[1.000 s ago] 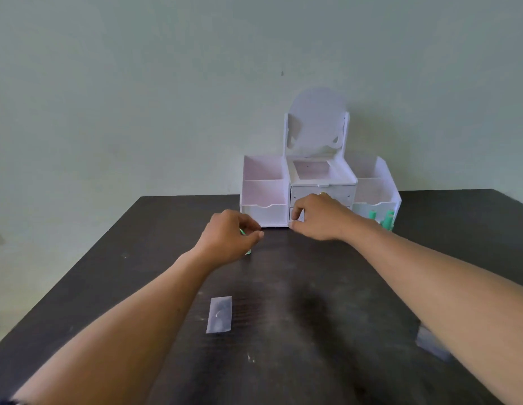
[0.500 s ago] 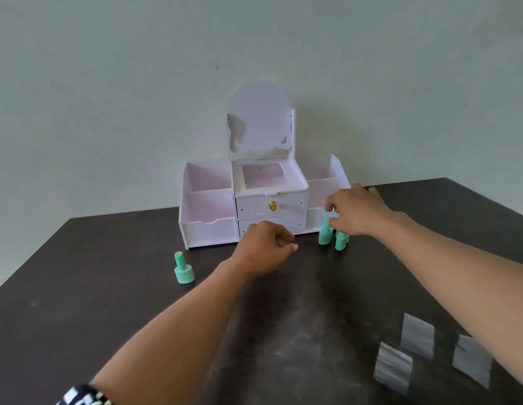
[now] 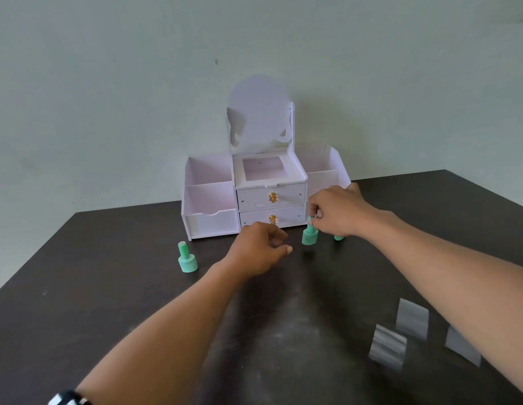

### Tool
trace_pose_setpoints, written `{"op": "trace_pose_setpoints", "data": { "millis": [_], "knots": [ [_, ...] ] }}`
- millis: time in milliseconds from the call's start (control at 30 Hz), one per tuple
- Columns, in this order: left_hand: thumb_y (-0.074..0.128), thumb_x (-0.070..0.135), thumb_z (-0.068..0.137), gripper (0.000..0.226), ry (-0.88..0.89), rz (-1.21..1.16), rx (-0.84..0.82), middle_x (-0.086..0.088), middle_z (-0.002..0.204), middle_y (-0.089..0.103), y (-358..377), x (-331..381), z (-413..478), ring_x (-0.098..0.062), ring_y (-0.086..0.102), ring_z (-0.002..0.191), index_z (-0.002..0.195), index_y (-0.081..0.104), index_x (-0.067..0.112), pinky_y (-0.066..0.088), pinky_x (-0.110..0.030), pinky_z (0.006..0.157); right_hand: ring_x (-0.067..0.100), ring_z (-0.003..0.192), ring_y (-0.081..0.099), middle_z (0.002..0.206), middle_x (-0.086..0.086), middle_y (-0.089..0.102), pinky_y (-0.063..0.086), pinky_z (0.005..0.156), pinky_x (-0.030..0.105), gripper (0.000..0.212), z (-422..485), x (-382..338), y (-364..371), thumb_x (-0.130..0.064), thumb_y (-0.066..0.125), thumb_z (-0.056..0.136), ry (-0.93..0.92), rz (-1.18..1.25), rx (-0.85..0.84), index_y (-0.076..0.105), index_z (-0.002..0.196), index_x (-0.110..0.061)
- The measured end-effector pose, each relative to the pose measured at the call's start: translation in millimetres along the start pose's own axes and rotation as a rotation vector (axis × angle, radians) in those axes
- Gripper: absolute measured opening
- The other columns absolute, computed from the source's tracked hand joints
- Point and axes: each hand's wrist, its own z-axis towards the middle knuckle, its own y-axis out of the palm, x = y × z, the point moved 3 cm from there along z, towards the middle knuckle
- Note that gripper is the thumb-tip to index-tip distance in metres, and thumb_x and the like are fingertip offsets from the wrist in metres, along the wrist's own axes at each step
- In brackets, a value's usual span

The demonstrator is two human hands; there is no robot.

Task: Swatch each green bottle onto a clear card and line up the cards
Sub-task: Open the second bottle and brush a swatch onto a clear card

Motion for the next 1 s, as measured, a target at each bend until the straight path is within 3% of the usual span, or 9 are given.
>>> {"op": "trace_pose_setpoints", "data": {
  "millis": [167,333,533,700,833,900,1000],
  "knots": [
    [0.083,0.045,0.074,0.050,-0.050,0.007,0.026,0.009,0.102,0.072,-14,-13,-45,-0.005,0.065,0.095,0.118,0.070,0.024,0.052,-0.027,0.093,0.017,0.092,0.054,0.077,-0.016,0.055,0.034,0.092,0.041,0.010,-30,-47,-11,-0.032,0.063,0.090,-0.084,0.057,-0.042,0.069,0.095,-0.026],
    [0.087,0.047,0.069,0.060,-0.098,-0.010,0.010,0.008,0.109,0.073,-14,-26,-80,-0.004,0.066,0.096,0.121,0.069,0.024,0.053,-0.026,0.094,0.015,0.086,0.052,0.074,-0.017,0.053,0.034,0.095,0.042,0.010,-57,-83,-8,-0.033,0.065,0.090,-0.155,0.093,-0.068,0.070,0.092,-0.025],
    [0.087,0.046,0.068,0.052,-0.095,-0.033,0.002,0.013,0.099,0.074,-1,-30,-95,0.001,0.065,0.090,0.115,0.073,0.029,0.052,-0.020,0.084,0.012,0.086,0.048,0.075,-0.017,0.051,0.034,0.097,0.042,0.011,-72,-97,3,-0.033,0.063,0.091,-0.169,0.120,-0.085,0.069,0.095,-0.024],
    [0.084,0.056,0.063,0.041,-0.132,-0.058,0.059,0.018,0.085,0.073,12,-31,-90,0.001,0.065,0.085,0.099,0.076,0.036,0.055,-0.038,0.087,0.013,0.088,0.051,0.076,-0.017,0.052,0.038,0.102,0.045,0.017,-75,-97,8,-0.039,0.062,0.091,-0.153,0.141,-0.094,0.068,0.098,-0.024],
    [0.084,0.054,0.066,0.024,-0.177,-0.048,0.087,0.016,0.073,0.066,16,-34,-85,-0.009,0.064,0.081,0.070,0.068,0.036,0.052,-0.044,0.088,0.016,0.085,0.059,0.085,-0.009,0.060,0.051,0.083,0.040,0.057,-74,-94,7,-0.079,0.051,0.084,-0.082,0.131,-0.134,0.062,0.088,-0.023],
    [0.084,0.052,0.067,0.023,-0.167,-0.052,0.080,0.015,0.071,0.064,17,-35,-83,-0.011,0.062,0.080,0.079,0.075,0.035,0.051,-0.045,0.088,0.020,0.078,0.060,0.077,-0.004,0.059,0.052,0.071,0.038,0.059,-73,-93,11,-0.075,0.052,0.086,-0.076,0.115,-0.165,0.058,0.074,-0.018],
    [0.082,0.053,0.070,0.034,-0.138,-0.027,0.078,0.016,0.073,0.062,17,-34,-81,-0.013,0.059,0.086,0.097,0.078,0.033,0.049,-0.047,0.091,0.023,0.069,0.053,0.069,0.000,0.052,0.040,0.060,0.035,0.050,-71,-95,16,-0.056,0.057,0.096,-0.136,0.115,-0.201,0.051,0.069,-0.014]
  ]
}}
